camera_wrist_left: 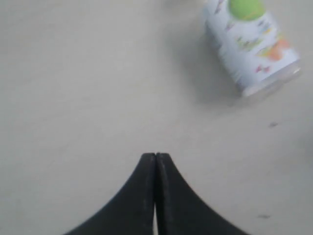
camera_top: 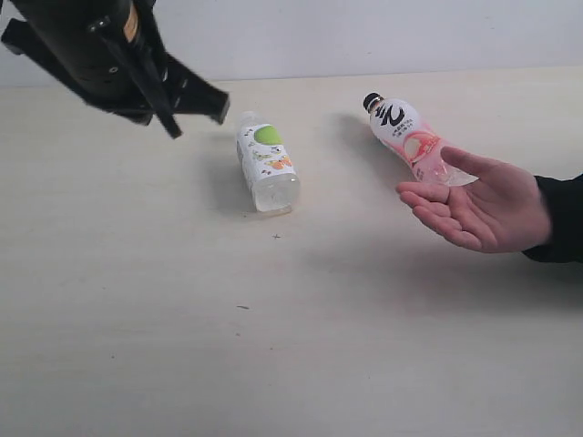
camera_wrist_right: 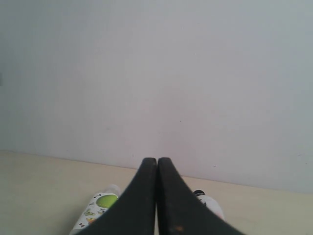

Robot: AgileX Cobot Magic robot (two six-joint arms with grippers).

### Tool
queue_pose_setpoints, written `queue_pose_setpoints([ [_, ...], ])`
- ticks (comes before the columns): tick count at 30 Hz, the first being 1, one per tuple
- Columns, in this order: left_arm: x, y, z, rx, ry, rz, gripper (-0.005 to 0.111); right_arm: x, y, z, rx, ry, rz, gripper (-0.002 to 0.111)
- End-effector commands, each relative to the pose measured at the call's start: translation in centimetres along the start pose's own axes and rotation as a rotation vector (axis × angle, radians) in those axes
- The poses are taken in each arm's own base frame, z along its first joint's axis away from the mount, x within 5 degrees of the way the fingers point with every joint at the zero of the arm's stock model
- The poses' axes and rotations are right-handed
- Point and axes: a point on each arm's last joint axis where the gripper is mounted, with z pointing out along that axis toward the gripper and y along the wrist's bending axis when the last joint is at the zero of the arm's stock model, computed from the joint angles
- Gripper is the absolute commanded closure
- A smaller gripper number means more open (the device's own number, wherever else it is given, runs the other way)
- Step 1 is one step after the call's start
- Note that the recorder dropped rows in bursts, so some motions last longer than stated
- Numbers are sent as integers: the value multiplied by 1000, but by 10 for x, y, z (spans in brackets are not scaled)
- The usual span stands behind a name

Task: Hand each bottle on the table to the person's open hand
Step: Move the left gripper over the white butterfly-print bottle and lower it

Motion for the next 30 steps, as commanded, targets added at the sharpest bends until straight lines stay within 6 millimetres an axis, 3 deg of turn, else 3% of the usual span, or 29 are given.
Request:
queue_pose_setpoints([
  [1,-23,-18,-25,142,-197,-130,107,0,0,-1,0,-6,-3,108],
  [10,-45,-39,-27,360,-398,-252,107,0,0,-1,1,-4,-3,108],
  [20,-46,-57,16,301,-358,-197,107,0,0,-1,2,-5,-2,108],
  [30,-50,-55,44,247,-355,-361,107,0,0,-1,1,-4,-3,108],
])
